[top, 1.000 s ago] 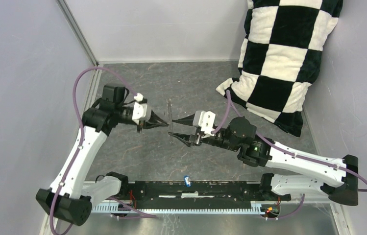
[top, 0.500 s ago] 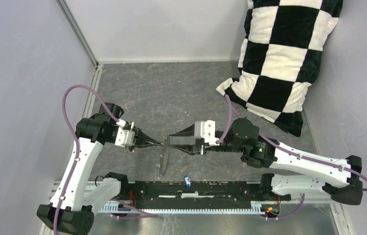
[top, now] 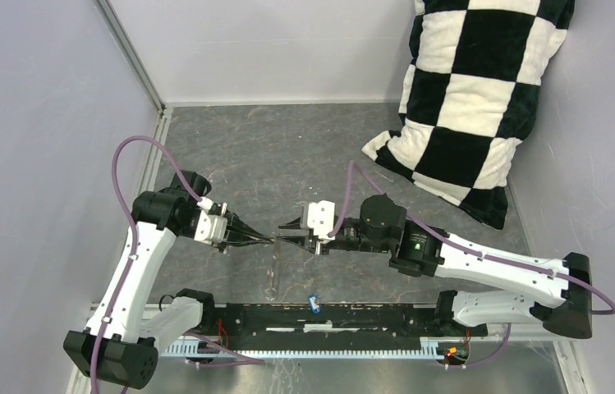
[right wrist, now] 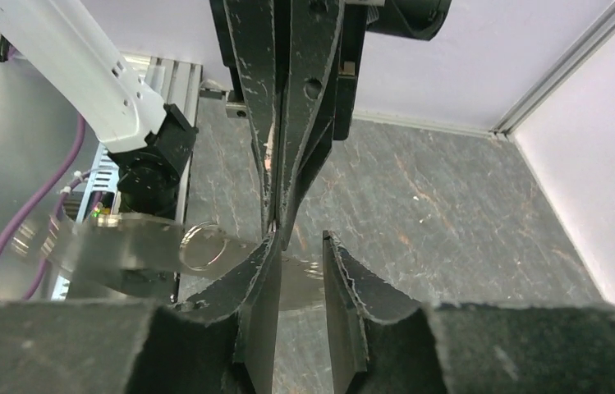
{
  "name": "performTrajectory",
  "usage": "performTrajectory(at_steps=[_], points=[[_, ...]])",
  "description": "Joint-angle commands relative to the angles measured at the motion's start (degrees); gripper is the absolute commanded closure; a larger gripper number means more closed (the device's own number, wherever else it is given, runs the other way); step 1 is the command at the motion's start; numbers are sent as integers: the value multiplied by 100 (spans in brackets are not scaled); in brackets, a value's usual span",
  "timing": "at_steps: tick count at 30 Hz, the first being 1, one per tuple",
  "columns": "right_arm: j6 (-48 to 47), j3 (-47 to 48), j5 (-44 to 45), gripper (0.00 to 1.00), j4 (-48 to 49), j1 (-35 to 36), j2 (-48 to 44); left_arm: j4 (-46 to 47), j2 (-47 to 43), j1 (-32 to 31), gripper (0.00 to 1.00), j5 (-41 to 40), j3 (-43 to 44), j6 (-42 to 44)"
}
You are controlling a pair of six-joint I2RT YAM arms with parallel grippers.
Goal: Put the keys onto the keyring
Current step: Adjust the keyring.
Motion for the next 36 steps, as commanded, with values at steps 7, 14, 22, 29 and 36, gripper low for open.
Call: performTrajectory(at_steps=[7, 14, 22, 29, 36], points=[[372, 103, -407, 64, 281, -56, 228, -78, 7, -117, 98, 787, -178, 724], [547, -89, -488, 64, 383, -48, 298, -78, -14, -129, 98, 783, -101, 671], [618, -354, -377, 65, 461, -49, 260, -78, 10, -136, 98, 784, -77, 652], [673, -435, -347, 76, 581, -49, 283, -76, 33, -145, 98, 789, -57, 603], [778, -391, -377, 99, 859, -51, 363, -78, 29, -163, 98, 783, -172, 641]])
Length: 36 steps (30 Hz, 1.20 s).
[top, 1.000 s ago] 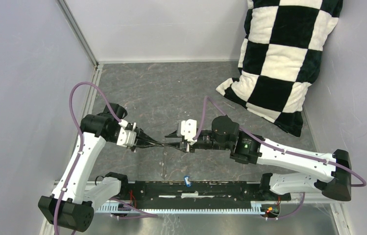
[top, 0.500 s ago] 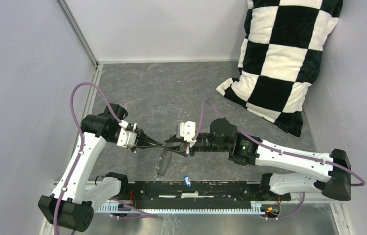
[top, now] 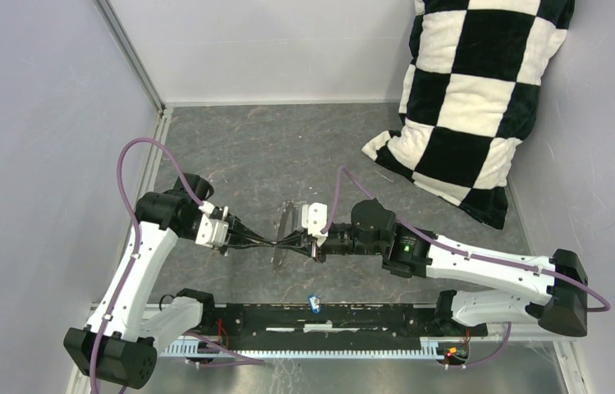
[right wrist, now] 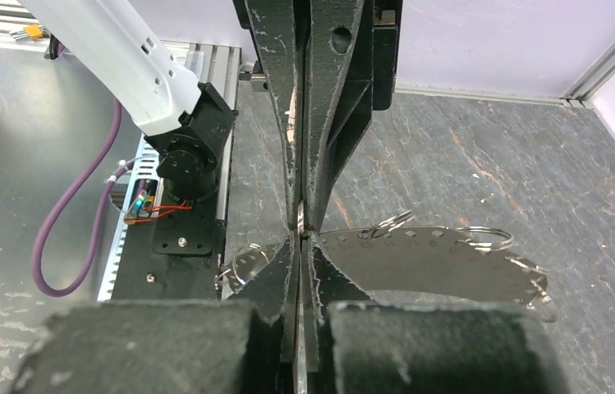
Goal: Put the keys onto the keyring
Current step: Adjust the keyring.
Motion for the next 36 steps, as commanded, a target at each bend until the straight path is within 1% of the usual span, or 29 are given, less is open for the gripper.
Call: performTrajectory(at_steps=[1, 2, 4, 5, 8, 9, 10, 15, 20, 23, 25, 28, 31, 33, 34, 35, 36], points=[[173, 40, -1, 99, 531, 2, 106, 7, -14, -38, 97, 768, -7, 286], [196, 31, -10, 99, 539, 3, 109, 7, -13, -38, 92, 767, -25, 283], [189, 29, 25, 99, 543, 3, 89, 7, -20, -38, 75, 759, -72, 266], [161, 16, 75, 99, 552, 4, 62, 8, -27, -38, 69, 760, -112, 254], [68, -9, 184, 99, 568, -3, -49, 7, -48, -38, 57, 752, -256, 237], [58, -13, 184, 99, 578, 1, -78, 9, -48, -38, 53, 750, -286, 239], [57, -15, 172, 99, 597, 2, -97, 7, -49, -34, 52, 750, -306, 237], [153, -174, 132, 99, 884, 4, -185, 7, -72, -32, 54, 750, -354, 247], [195, -277, 134, 99, 968, 11, -225, 13, -86, -25, 63, 750, -332, 287], [236, -381, 184, 99, 1107, 11, -290, 16, -89, -8, 71, 750, -351, 336], [256, -444, 230, 99, 1191, 23, -327, 23, -96, 5, 74, 750, -378, 365], [284, -579, 388, 99, 1376, 59, -402, 9, -116, 38, 74, 754, -436, 443], [348, -736, 533, 99, 1597, 66, -516, 7, -109, 73, 70, 750, -485, 554], [396, -825, 615, 99, 1743, 83, -565, 8, -101, 97, 70, 754, -488, 623], [410, -844, 655, 99, 1775, 98, -568, 7, -93, 108, 68, 749, -484, 663], [409, -858, 675, 99, 1788, 114, -580, 7, -84, 123, 64, 750, -469, 690], [408, -863, 719, 99, 1794, 142, -582, 12, -77, 135, 62, 750, -456, 716]])
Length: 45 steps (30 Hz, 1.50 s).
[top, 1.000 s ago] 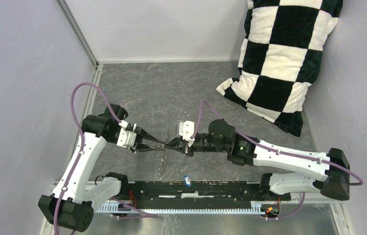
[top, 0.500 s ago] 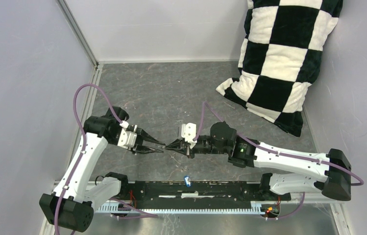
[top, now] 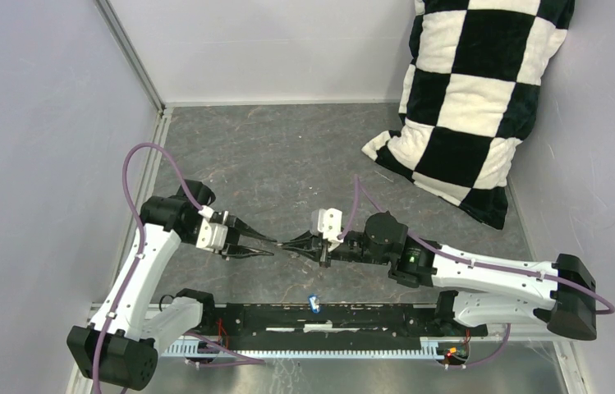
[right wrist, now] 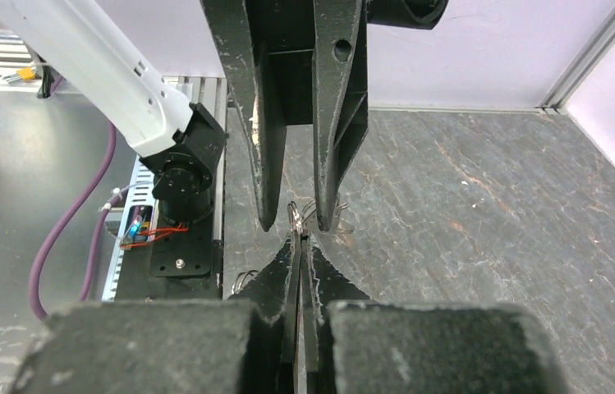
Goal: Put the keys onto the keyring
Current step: Adjust the keyring.
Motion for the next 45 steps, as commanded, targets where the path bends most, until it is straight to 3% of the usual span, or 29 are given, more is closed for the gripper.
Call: performTrajectory(at_steps=[1, 17, 18, 19, 20, 22, 26, 31, 41, 45], points=[[93, -12, 328, 99, 762, 101, -197, 1, -20, 75, 62, 553, 22, 446], [-12, -184, 1002, 99, 539, 397, -345, -8, 11, 352, 61, 537, 298, 620], [-12, -189, 1009, 99, 528, 417, -358, -8, 26, 361, 52, 536, 312, 622], [-21, -189, 1035, 99, 513, 422, -363, -8, 38, 370, 10, 537, 329, 611], [-29, -181, 1051, 99, 510, 428, -362, -8, 51, 375, 3, 540, 347, 580], [-47, -163, 1096, 99, 490, 439, -358, -8, 59, 383, 0, 543, 380, 564], [-69, -127, 1180, 99, 520, 484, -317, 2, 55, 382, 2, 542, 325, 461], [-74, -68, 1284, 99, 688, 553, -188, 253, 20, 375, 19, 549, 139, 87], [-74, 57, 1381, 99, 887, 654, 41, 564, 13, 346, 38, 558, 85, -520], [-96, 31, 1495, 99, 940, 677, 40, 769, -27, 331, 58, 558, 31, -916]])
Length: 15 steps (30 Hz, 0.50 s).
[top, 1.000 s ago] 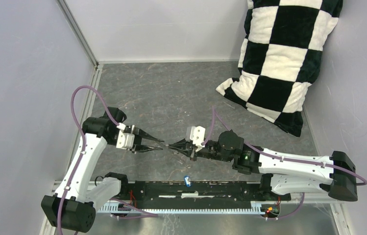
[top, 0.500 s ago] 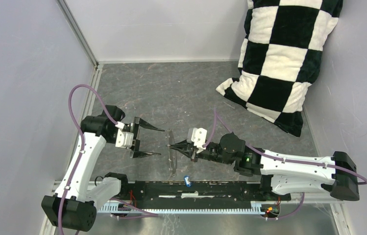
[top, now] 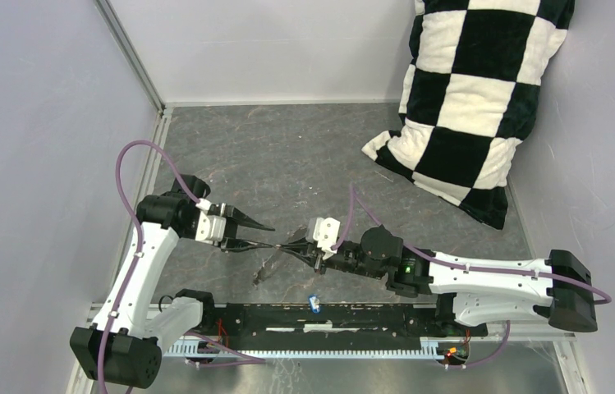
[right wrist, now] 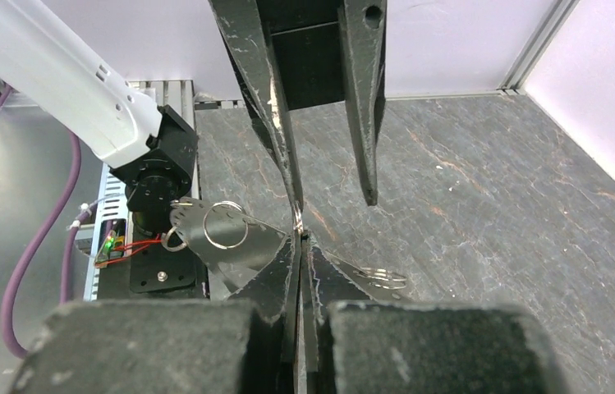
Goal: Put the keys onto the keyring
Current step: Adjust the keyring.
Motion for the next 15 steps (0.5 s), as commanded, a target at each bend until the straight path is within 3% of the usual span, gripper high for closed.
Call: performTrajectory(at_steps=[1, 5, 15], points=[[-89, 253, 231, 99, 569, 49, -20, 354, -86, -14, 61, 518, -84, -639], [-111, 271, 257, 99, 626, 70, -6, 380, -85, -29, 61, 518, -120, -783], [-168, 341, 284, 99, 679, 92, 73, 509, -104, -60, 46, 516, -89, -1307]])
